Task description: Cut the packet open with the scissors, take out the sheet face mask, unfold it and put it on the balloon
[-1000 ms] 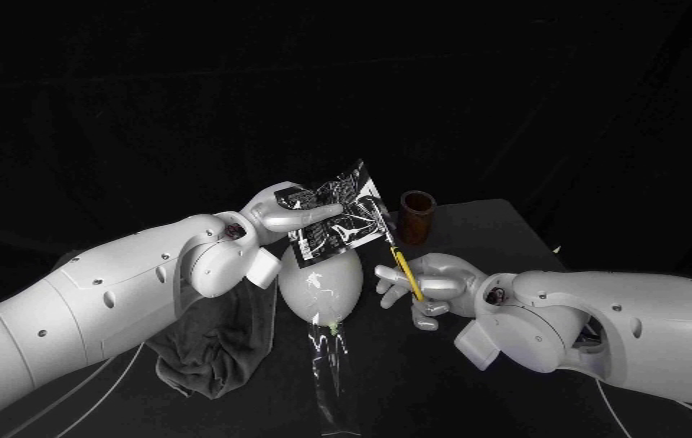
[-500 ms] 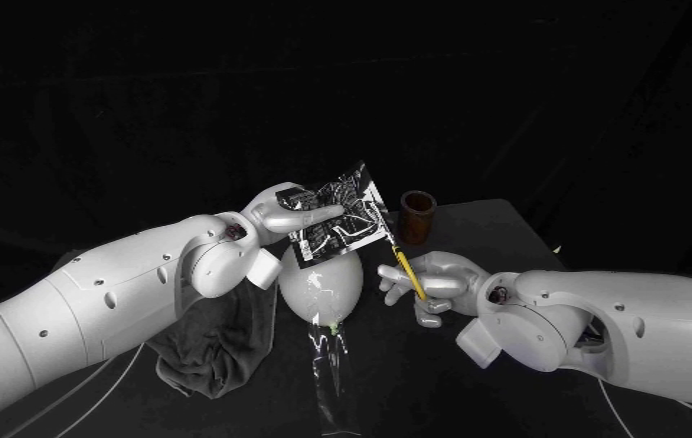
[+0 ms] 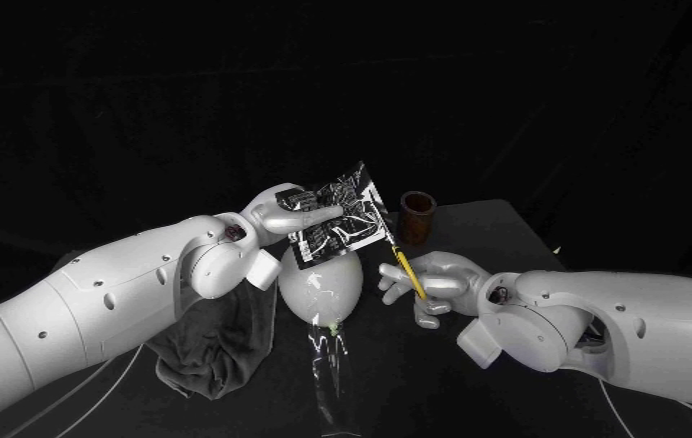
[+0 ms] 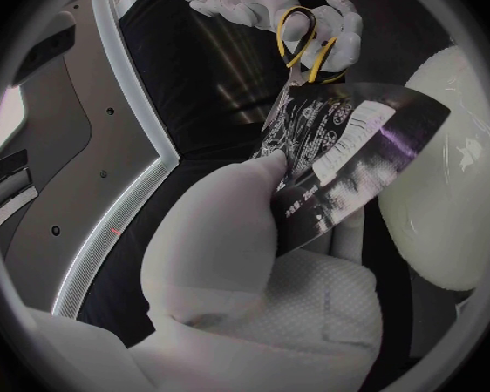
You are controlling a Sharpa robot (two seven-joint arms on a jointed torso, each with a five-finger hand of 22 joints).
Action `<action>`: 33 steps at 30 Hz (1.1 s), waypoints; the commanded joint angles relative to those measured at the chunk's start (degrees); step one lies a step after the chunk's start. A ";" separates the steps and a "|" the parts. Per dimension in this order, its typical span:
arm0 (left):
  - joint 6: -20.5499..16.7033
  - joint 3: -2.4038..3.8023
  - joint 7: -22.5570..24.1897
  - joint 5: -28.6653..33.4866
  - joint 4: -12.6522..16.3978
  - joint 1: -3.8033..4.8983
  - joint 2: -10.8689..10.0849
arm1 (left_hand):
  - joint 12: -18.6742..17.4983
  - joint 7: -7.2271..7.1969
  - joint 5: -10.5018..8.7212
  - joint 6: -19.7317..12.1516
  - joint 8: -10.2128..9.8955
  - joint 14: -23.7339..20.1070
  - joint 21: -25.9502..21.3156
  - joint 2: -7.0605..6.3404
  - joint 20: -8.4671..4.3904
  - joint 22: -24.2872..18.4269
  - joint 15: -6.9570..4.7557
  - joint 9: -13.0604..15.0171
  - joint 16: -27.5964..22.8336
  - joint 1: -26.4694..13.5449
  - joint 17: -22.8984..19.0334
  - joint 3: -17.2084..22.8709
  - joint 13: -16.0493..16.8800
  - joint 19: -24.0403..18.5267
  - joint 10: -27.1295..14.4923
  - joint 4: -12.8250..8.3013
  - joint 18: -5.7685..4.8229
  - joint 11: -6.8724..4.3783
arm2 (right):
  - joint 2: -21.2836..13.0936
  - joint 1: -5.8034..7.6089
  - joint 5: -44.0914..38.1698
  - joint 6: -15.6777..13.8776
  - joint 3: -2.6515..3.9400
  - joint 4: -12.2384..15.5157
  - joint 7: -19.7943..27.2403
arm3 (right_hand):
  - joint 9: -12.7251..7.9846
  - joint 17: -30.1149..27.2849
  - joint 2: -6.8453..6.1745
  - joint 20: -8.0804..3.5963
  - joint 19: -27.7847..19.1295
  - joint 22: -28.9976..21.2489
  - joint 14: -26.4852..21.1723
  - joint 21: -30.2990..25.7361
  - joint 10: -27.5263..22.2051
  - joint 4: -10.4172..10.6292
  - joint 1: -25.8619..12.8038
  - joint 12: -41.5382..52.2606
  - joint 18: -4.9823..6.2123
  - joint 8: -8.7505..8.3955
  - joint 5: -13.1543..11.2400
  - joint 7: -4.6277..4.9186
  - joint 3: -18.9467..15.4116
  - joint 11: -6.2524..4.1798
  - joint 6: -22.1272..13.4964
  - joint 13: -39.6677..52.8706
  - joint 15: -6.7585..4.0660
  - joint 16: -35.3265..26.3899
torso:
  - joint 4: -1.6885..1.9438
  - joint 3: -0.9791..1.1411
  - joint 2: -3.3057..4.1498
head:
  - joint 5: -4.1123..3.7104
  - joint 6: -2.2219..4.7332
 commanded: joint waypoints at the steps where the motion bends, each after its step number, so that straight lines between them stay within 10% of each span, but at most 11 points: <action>1: 1.38 -0.03 0.49 -0.81 0.36 -0.03 0.11 | 0.08 0.01 0.17 0.42 0.25 0.02 0.26 0.39 -0.31 0.09 -0.25 3.59 0.26 0.02 0.05 -0.01 0.08 -0.10 0.33 -0.39 1.17 -0.13 | 0.23 0.14 -0.12 0.29 0.15 0.18 1.44 | -0.46 -0.68 0.17 0.83 -0.47 -0.17 -0.91 -0.42 -1.38 -0.04 -0.29 -2.18 0.29 -1.53 -0.19 3.68 -0.58 3.06 -4.59 -1.63 0.78 -0.31 | 0.01 0.01 0.00 | -0.30 0.13; 23: 1.52 -0.03 0.74 -2.57 0.42 -0.03 0.12 | 0.06 0.02 0.17 0.43 0.26 0.01 0.31 0.37 -0.33 0.13 -0.26 3.62 0.29 0.02 0.11 0.01 0.07 -0.11 0.36 -0.48 1.17 -0.13 | 1.42 0.96 1.14 -1.02 0.19 -0.02 1.84 | -0.45 -0.10 -0.36 2.04 -0.27 0.29 -0.83 0.24 -2.00 0.02 -0.94 -2.67 0.53 -2.17 -0.13 4.24 0.37 3.68 -4.83 -4.36 1.42 0.50 | 0.00 -0.03 0.01 | -0.42 0.19; 33: 1.63 -0.04 0.81 -3.00 0.34 -0.03 0.09 | 0.04 0.03 0.17 0.44 0.26 -0.01 0.38 0.36 -0.36 0.17 -0.26 3.67 0.33 0.02 0.18 0.02 0.07 -0.12 0.39 -0.59 1.17 -0.13 | 1.05 1.18 0.74 -1.28 0.20 -0.36 1.29 | 1.51 3.10 2.29 -0.33 2.70 2.83 1.18 4.65 9.65 -0.63 1.74 3.31 -0.11 1.95 -0.10 0.24 -1.53 -0.24 2.65 -2.12 -1.76 2.53 | -0.03 -0.01 -0.01 | -0.29 -0.04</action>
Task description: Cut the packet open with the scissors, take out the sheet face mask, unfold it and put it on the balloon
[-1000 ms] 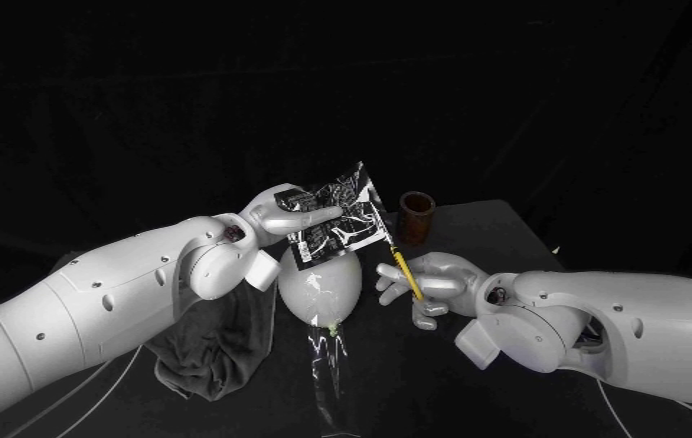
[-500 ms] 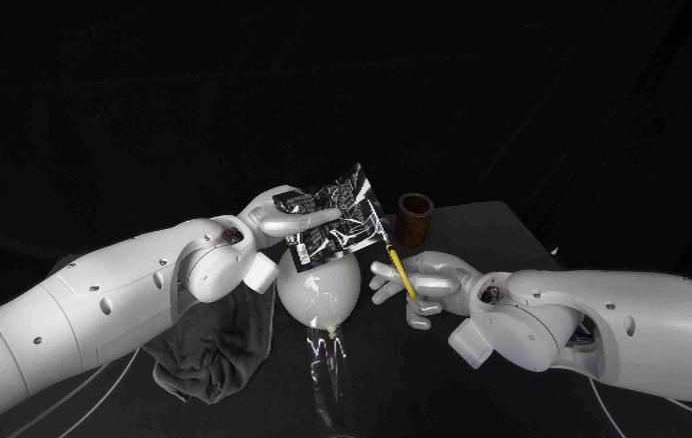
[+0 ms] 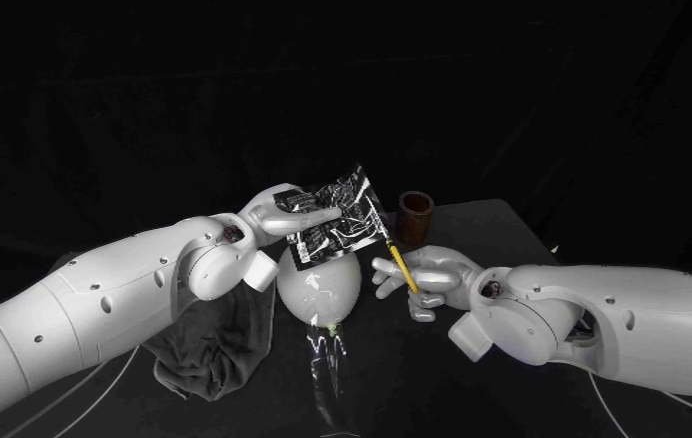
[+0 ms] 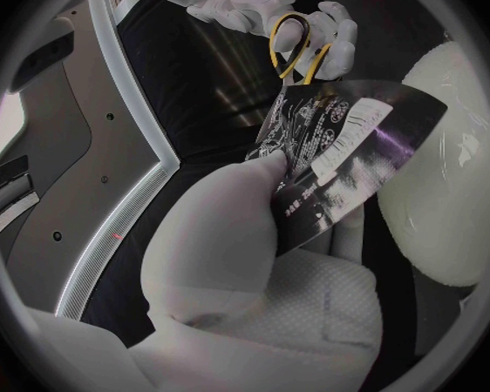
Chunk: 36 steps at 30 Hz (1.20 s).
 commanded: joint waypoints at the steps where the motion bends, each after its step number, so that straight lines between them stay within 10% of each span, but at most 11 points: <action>1: 1.61 -0.06 0.44 -1.16 0.23 -0.05 0.16 | 0.04 0.11 0.40 0.36 0.26 0.09 0.39 0.37 -0.36 0.11 -0.37 3.67 0.34 0.02 0.12 0.16 0.07 -0.11 0.40 -0.42 1.19 -0.13 | -0.14 0.19 -0.36 -0.05 0.18 0.01 0.94 | 0.60 0.44 1.03 -0.76 0.50 0.50 0.11 0.68 10.43 -0.02 0.50 1.33 0.23 0.94 -0.09 -0.81 -0.94 -0.64 1.49 1.17 -1.18 0.34 | -0.04 0.00 -0.01 | 0.09 -0.09; 15: 1.23 -0.06 0.55 -1.22 0.10 -0.05 0.06 | 0.04 0.11 0.40 0.36 0.26 0.09 0.39 0.37 -0.36 0.11 -0.37 3.67 0.34 0.02 0.12 0.16 0.07 -0.11 0.40 -0.42 1.19 -0.13 | -0.76 0.27 -0.89 -0.87 0.18 -0.21 0.38 | 6.35 8.66 3.43 -3.61 4.89 4.35 3.47 7.16 14.50 -0.21 2.38 11.57 -1.26 5.79 -0.09 -3.97 -3.46 -3.65 5.31 12.54 -3.96 4.09 | 0.03 0.00 -0.03 | 0.03 -0.22; 29: 0.85 -0.06 0.73 -1.72 0.24 -0.05 -0.04 | 0.02 0.12 0.39 0.37 0.26 0.07 0.47 0.37 -0.39 0.15 -0.37 3.73 0.38 0.00 0.20 0.18 0.07 -0.13 0.44 -0.53 1.18 -0.13 | -0.27 0.27 0.09 -1.66 0.18 0.08 1.67 | 4.07 2.83 0.97 0.80 0.69 1.52 0.77 1.32 -5.02 0.41 0.80 -4.46 -0.52 -5.49 -0.08 3.55 -3.22 3.66 -7.36 3.67 2.13 1.43 | 0.00 0.03 0.05 | -0.23 0.28; 36: 0.54 -0.06 1.06 -3.12 0.54 -0.06 0.05 | 0.00 0.12 0.39 0.37 0.26 0.06 0.52 0.36 -0.41 0.19 -0.38 3.76 0.41 0.01 0.25 0.20 0.07 -0.14 0.46 -0.62 1.18 -0.13 | 0.26 0.27 0.68 -2.38 0.18 0.38 1.91 | 3.75 2.50 0.11 1.95 0.29 1.30 0.45 0.89 -5.48 0.70 -0.38 -5.56 -0.15 -6.73 -0.11 4.18 -2.44 4.31 -7.70 0.74 2.80 1.48 | -0.02 0.04 -0.03 | -0.21 0.38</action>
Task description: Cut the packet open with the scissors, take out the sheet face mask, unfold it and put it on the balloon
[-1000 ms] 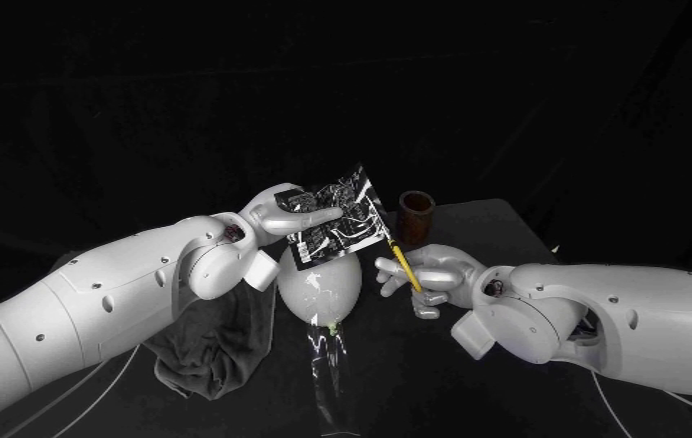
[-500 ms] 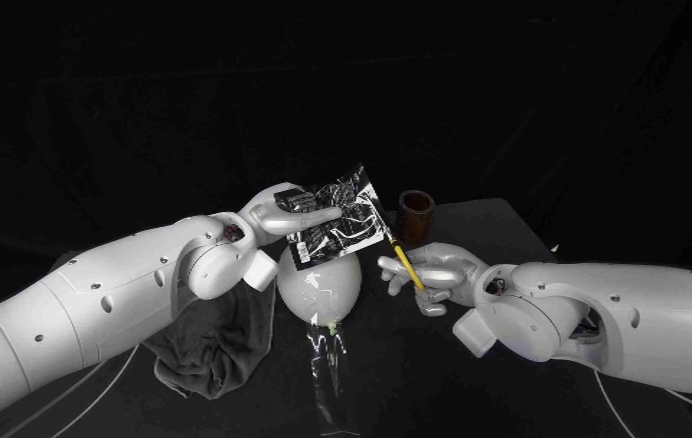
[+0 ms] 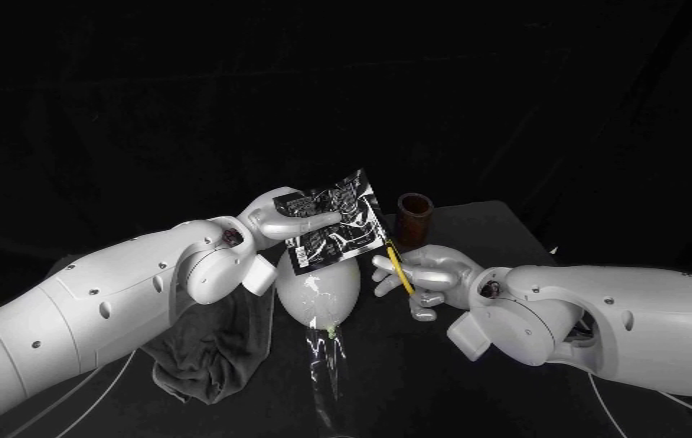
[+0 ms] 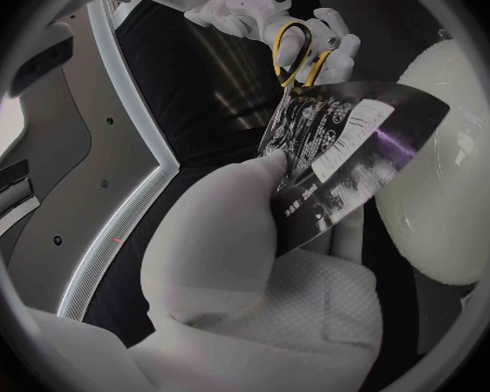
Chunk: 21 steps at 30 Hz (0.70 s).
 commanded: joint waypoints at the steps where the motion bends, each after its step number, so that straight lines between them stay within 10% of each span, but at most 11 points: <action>1: 0.44 0.01 0.89 -1.76 0.33 0.00 0.18 | -0.02 0.04 0.17 0.44 0.26 -0.15 0.24 0.56 -0.41 0.08 -0.36 3.76 0.39 0.21 0.10 -0.04 0.07 -0.14 0.46 -0.38 0.64 -0.14 | 0.21 0.10 0.68 -0.85 0.12 0.26 1.70 | -0.06 -0.03 -0.54 0.59 0.07 0.62 0.13 -0.40 -0.25 0.39 -0.54 -0.23 1.16 -0.34 -0.12 1.66 -0.47 0.03 -1.64 -0.74 0.48 -0.02 | -0.02 0.02 -0.05 | -0.01 0.05; 21: 0.05 0.00 1.48 -6.29 0.45 -0.01 0.24 | -0.07 0.05 0.17 0.44 0.25 -0.23 0.40 0.52 -0.47 0.17 -0.36 3.85 0.44 0.23 0.24 0.02 0.05 -0.19 0.48 -0.64 0.63 -0.13 | 0.73 1.32 2.18 -2.10 0.22 0.65 2.23 | 0.14 0.49 -0.51 0.93 0.66 1.10 0.39 0.60 2.00 0.21 -1.34 0.46 1.24 -0.59 -0.13 1.18 0.89 -0.40 -0.07 -3.66 0.20 0.48 | 0.02 -0.02 -0.04 | -0.49 0.41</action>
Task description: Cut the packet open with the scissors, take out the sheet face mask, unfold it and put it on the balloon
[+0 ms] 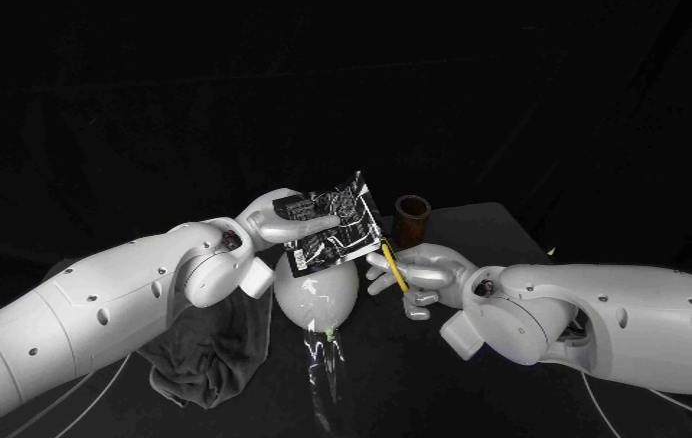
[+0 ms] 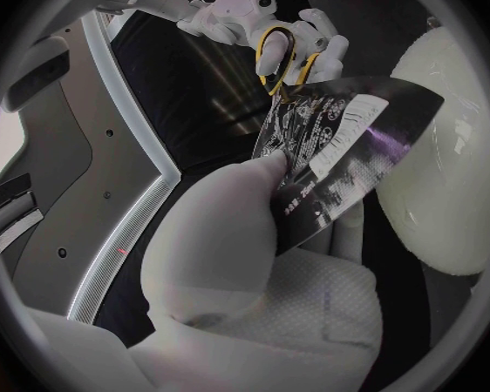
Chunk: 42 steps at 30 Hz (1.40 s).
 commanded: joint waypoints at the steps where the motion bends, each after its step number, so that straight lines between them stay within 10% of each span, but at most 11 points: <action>1: 0.78 -0.12 0.60 -2.82 0.37 -0.11 0.19 | -0.05 -0.06 0.17 0.53 0.25 -0.23 0.41 0.39 -0.45 0.11 -0.38 3.84 0.23 0.09 0.12 0.16 0.06 -0.17 0.33 -0.47 0.68 0.02 | 0.16 0.47 0.85 -0.87 0.28 -0.07 1.94 | 0.17 0.35 0.51 0.05 0.47 1.23 0.33 0.60 1.89 -0.11 -0.32 0.67 0.32 -0.09 -0.12 0.27 0.34 -0.72 0.36 -0.27 -0.17 0.42 | 0.05 -0.03 -0.02 | -0.12 0.03; 9: 0.55 -0.12 0.82 -3.31 0.43 -0.12 0.13 | -0.05 -0.06 0.17 0.53 0.25 -0.23 0.41 0.39 -0.45 0.11 -0.38 3.84 0.23 0.09 0.12 0.16 0.06 -0.17 0.33 -0.47 0.68 0.02 | 0.24 0.73 0.97 -1.51 0.30 -0.32 1.41 | 1.98 3.04 3.93 -3.04 3.56 3.45 2.07 4.83 13.82 -1.63 3.20 6.49 -0.55 3.89 -0.07 -4.02 -0.02 -4.88 8.46 1.97 -3.80 1.59 | -0.01 -0.02 -0.01 | -0.07 0.07; 21: 0.21 -0.12 0.98 -3.21 0.52 -0.12 0.06 | -0.05 -0.06 0.17 0.53 0.25 -0.23 0.41 0.39 -0.45 0.11 -0.38 3.84 0.23 0.09 0.12 0.16 0.06 -0.17 0.33 -0.47 0.68 0.02 | 0.35 0.78 0.32 -1.92 0.30 -0.29 1.34 | 3.14 3.72 4.91 -4.32 4.56 4.16 2.66 6.09 16.51 -1.85 3.61 8.58 -0.88 5.27 -0.07 -5.32 -1.15 -6.22 10.51 4.37 -5.02 1.72 | 0.00 0.00 -0.01 | -0.11 0.40; 30: -0.79 -0.12 1.11 -2.86 0.50 -0.12 0.00 | -0.08 -0.04 0.17 0.53 0.24 -0.27 0.50 0.39 -0.48 0.17 -0.37 3.90 0.26 0.07 0.20 0.20 0.05 -0.21 0.35 -0.60 0.67 0.03 | 0.24 0.78 0.47 -2.50 0.30 -0.04 1.94 | 1.26 -2.28 2.39 -1.59 0.33 0.98 -0.13 -0.05 1.47 -0.63 0.99 -0.20 -0.19 -1.18 -0.08 0.17 -2.08 -0.87 -0.03 -0.01 -0.57 -1.12 | 0.02 -0.03 -0.03 | -0.19 0.59; 42: -5.27 -0.12 2.76 -5.62 1.17 -0.13 -0.08 | -0.13 -0.03 0.17 0.53 0.21 -0.33 0.71 0.38 -0.56 0.29 -0.38 3.99 0.32 0.10 0.35 0.30 0.04 -0.28 0.39 -0.89 0.67 0.02 | 0.47 0.79 0.58 -2.38 0.30 0.18 1.97 | 0.76 -2.80 1.14 -0.29 -0.69 0.37 -0.82 -1.23 -0.80 0.11 -1.05 -0.31 0.27 -2.07 -0.11 1.15 -1.52 0.12 -1.58 -2.26 0.37 -1.11 | 0.02 0.01 0.00 | -0.33 0.82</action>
